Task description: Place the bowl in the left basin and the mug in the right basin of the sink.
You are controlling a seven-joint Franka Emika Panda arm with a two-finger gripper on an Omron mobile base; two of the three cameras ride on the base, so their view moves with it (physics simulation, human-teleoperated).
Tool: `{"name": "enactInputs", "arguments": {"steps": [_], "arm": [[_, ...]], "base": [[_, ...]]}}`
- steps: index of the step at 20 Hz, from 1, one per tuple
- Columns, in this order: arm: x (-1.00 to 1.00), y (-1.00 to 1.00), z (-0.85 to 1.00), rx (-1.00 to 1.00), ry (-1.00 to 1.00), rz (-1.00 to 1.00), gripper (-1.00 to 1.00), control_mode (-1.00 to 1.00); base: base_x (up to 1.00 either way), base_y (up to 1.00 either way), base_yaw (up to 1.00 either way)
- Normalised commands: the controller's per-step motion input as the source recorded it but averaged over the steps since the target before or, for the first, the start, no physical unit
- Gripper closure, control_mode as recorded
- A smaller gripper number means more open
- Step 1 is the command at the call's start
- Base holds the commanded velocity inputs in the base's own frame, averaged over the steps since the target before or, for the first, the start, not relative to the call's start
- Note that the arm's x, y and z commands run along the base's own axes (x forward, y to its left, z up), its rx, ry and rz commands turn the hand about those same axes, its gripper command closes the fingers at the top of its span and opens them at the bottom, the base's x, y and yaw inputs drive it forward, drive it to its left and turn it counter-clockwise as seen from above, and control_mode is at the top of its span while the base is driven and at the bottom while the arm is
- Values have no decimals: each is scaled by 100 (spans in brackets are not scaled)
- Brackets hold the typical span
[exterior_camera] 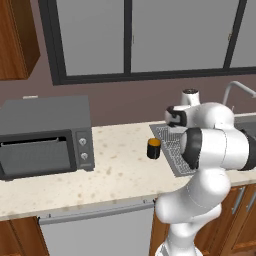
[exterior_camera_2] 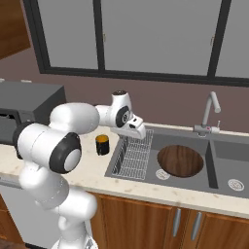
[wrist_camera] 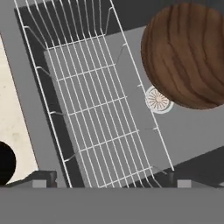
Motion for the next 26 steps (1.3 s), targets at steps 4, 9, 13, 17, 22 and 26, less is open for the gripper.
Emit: {"name": "enactInputs", "arguments": {"steps": [4, 9, 13, 17, 22, 26], "arm": [[26, 38, -8, 16, 7, 26, -100, -100], [18, 36, -9, 6, 2, 12, -100, -100], [13, 39, -1, 0, 1, 0, -100, -100], [13, 41, -6, 0, -1, -1, -100, -100], [13, 26, -9, -2, -6, -7, -100, -100], [-8, 15, -19, -2, 0, -10, -100, -100]], "base": [[0, 0, 0], [0, 0, 0], [0, 0, 0], [0, 0, 0], [0, 0, 0], [0, 0, 0]]}}
